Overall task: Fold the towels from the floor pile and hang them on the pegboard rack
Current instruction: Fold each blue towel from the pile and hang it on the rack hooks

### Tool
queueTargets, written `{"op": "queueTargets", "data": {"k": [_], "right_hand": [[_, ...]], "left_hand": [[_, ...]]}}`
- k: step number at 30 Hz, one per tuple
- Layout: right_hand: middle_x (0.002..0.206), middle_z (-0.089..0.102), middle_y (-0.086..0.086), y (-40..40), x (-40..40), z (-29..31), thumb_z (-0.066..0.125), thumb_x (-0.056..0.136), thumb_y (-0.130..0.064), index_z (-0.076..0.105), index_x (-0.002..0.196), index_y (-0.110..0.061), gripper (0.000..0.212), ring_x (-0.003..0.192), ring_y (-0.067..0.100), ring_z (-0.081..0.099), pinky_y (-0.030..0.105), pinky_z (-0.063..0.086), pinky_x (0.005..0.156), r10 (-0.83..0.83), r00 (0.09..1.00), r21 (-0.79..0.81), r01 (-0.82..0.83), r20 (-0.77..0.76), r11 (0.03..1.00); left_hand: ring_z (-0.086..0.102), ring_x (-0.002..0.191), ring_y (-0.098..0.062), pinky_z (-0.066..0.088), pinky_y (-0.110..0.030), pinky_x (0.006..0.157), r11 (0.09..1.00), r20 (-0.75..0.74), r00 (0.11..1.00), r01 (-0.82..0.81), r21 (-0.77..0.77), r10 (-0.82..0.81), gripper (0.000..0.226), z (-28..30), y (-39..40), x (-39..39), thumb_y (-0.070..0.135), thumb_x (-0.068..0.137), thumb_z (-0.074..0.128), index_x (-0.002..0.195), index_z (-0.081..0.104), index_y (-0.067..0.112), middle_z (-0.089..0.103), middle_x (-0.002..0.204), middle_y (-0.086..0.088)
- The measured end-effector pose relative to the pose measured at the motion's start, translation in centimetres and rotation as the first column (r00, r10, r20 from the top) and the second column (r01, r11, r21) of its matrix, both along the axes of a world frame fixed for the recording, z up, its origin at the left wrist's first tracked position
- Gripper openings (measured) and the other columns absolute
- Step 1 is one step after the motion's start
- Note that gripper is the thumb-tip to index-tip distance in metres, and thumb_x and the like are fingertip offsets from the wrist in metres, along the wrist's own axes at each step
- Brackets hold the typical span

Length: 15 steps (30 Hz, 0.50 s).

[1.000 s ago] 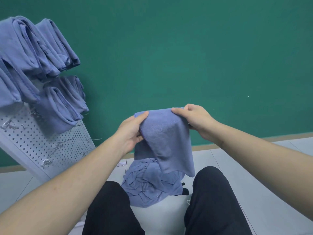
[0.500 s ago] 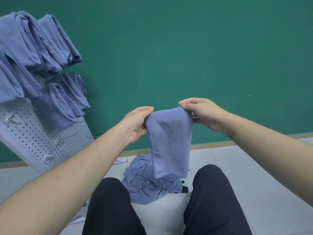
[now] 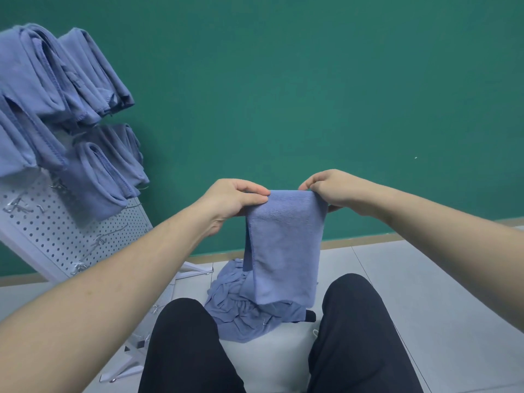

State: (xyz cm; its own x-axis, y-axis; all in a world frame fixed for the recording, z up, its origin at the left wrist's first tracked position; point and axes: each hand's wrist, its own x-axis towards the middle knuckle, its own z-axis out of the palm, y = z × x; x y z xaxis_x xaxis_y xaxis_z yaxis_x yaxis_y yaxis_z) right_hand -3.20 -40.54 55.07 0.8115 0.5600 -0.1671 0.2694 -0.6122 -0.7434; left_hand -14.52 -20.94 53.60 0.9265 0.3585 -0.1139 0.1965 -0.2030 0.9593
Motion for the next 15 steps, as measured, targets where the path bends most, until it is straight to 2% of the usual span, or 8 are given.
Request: {"op": "queueTargets", "data": {"k": [3,5,7,11,15], "right_hand": [[0.109,0.073,0.004,-0.2,-0.2,0.1,0.052,0.097,-0.024,0.075,0.104,-0.016,0.026,0.096,0.017,0.065,0.033,0.057,0.084,0.044,0.988,0.039,-0.038,-0.148,0.999],[0.111,0.075,0.004,-0.4,-0.1,0.1,0.068,0.091,-0.030,0.076,0.106,-0.013,0.024,0.103,0.020,0.068,0.039,0.057,0.093,0.057,0.965,0.108,-0.030,-0.256,0.994],[0.110,0.076,0.002,-0.7,0.1,0.2,0.076,0.086,-0.025,0.077,0.106,-0.013,0.024,0.110,0.020,0.068,0.041,0.054,0.099,0.109,0.951,0.122,-0.076,-0.288,0.990],[0.106,0.077,0.002,-1.3,0.3,0.2,0.079,0.080,-0.009,0.076,0.106,-0.013,0.027,0.106,0.018,0.070,0.037,0.056,0.098,0.196,0.954,0.053,-0.189,-0.228,0.981],[0.100,0.077,0.007,-1.0,0.3,0.0,0.077,0.081,-0.004,0.076,0.093,-0.015,0.016,0.088,0.017,0.072,0.033,0.059,0.090,0.184,0.982,-0.086,-0.188,-0.048,0.978]], "left_hand": [[0.063,0.089,-0.010,0.051,-0.031,0.091,1.000,-0.084,0.996,0.019,0.010,-0.018,0.011,0.2,-0.1,-0.1,0.012,0.090,0.072,0.096,0.077,0.021,0.075,0.096,0.005],[0.064,0.090,-0.011,0.050,-0.033,0.092,0.995,-0.151,0.985,0.067,-0.068,-0.077,0.017,0.3,0.0,-0.3,0.012,0.091,0.070,0.107,0.075,0.019,0.074,0.098,0.005],[0.067,0.091,-0.013,0.052,-0.034,0.093,0.986,-0.185,0.971,0.133,-0.103,-0.150,0.027,0.3,0.3,-0.5,0.008,0.088,0.073,0.113,0.073,0.017,0.075,0.102,0.001],[0.070,0.091,-0.016,0.058,-0.029,0.085,0.981,-0.178,0.964,0.194,-0.029,-0.196,0.036,-0.1,0.7,-0.4,-0.009,0.084,0.068,0.110,0.073,0.014,0.075,0.105,-0.003],[0.070,0.093,-0.017,0.057,-0.032,0.093,0.956,-0.203,0.969,0.189,0.226,-0.144,0.030,-0.1,0.6,-0.1,-0.002,0.083,0.072,0.103,0.077,0.019,0.077,0.101,-0.001]]}}
